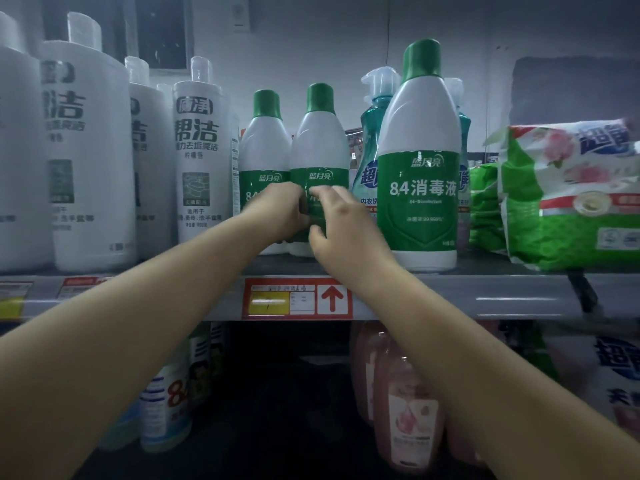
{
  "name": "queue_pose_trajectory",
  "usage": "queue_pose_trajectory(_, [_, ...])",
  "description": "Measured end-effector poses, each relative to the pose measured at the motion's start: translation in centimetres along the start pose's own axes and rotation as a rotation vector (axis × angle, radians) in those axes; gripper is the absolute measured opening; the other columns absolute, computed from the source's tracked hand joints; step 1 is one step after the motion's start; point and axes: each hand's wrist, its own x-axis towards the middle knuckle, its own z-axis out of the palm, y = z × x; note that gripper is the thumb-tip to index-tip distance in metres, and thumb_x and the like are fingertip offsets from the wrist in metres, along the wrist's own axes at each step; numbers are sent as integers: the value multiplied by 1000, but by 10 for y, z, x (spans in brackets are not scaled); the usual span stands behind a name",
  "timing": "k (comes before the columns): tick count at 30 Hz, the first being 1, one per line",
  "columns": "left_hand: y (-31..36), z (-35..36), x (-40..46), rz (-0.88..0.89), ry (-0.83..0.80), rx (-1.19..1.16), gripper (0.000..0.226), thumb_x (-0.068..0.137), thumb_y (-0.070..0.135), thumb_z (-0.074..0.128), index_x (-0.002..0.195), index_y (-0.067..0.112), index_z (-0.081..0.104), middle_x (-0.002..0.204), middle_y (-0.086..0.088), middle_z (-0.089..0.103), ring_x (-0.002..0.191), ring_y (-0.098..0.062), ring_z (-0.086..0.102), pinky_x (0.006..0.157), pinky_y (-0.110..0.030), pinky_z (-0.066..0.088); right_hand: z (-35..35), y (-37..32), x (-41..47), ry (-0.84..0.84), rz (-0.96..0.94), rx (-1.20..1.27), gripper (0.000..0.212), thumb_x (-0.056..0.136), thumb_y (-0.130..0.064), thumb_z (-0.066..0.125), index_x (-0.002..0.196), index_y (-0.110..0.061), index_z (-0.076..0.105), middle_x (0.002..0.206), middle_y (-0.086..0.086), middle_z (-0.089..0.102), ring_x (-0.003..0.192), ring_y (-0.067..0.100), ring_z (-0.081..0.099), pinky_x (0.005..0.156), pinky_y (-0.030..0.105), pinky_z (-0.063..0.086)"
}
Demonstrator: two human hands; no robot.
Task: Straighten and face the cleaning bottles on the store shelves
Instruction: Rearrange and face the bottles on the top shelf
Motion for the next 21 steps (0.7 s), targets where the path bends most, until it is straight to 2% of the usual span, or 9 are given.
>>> queue_pose_trajectory(2, [14,-1,-4,92,106,-93,11,84,20,58,74,16,57,80,-6,66,63,-16,61,57,-28,49,-11,4,-8,276,-96,-50,42,83,-4,54,125,-6,51,129,11,52,124,26,44,106,30,29])
queue_pose_trajectory(4, [30,1,-10,131,104,-336,14,87,26,58,77,17,57,76,-4,66,57,-9,61,50,-25,51,-24,14,-15,536,-100,-124,40,78,-2,57,117,-5,56,130,16,51,129,32,40,110,38,25])
queue_pose_trajectory(6, [45,6,-16,130,1,-556,21,88,34,57,92,13,60,86,-7,68,73,-16,67,64,-33,59,-38,29,-21,620,23,-117,47,79,-4,57,125,-8,48,140,18,41,136,33,30,114,44,22])
queue_pose_trajectory(7, [53,9,-18,124,-65,-618,30,86,38,58,102,12,59,93,-9,68,82,-20,67,73,-37,59,-44,38,-24,587,111,-59,52,82,-6,56,132,-9,41,144,17,36,137,31,26,114,44,23])
queue_pose_trajectory(9, [64,17,-21,118,-167,-680,46,82,43,61,117,13,53,104,-7,67,92,-21,66,83,-40,56,-56,56,-30,461,293,108,56,89,-14,54,139,-9,29,143,12,35,134,25,31,110,33,27])
queue_pose_trajectory(11, [71,24,-23,127,-181,-704,50,80,41,66,120,15,50,109,-2,65,94,-18,66,86,-37,55,-62,69,-33,319,406,250,50,92,-21,51,137,-12,32,130,6,48,117,18,46,91,21,33])
queue_pose_trajectory(13, [74,28,-23,132,-155,-706,50,79,38,68,120,16,49,111,-1,64,94,-16,65,86,-35,55,-63,74,-35,250,413,253,43,93,-23,52,133,-14,39,119,1,54,99,11,49,80,19,34])
queue_pose_trajectory(19, [57,22,-26,91,-184,-784,50,80,32,67,124,18,47,111,-3,65,93,-17,66,81,-34,56,-61,72,-34,219,343,252,47,87,-26,62,129,-15,42,122,4,57,106,14,53,90,25,41])
queue_pose_trajectory(21, [44,17,-27,76,-183,-782,53,80,32,67,126,18,46,111,-4,64,94,-18,65,82,-33,55,-56,68,-30,188,329,252,49,84,-27,66,125,-16,43,120,5,59,109,19,57,94,32,45])
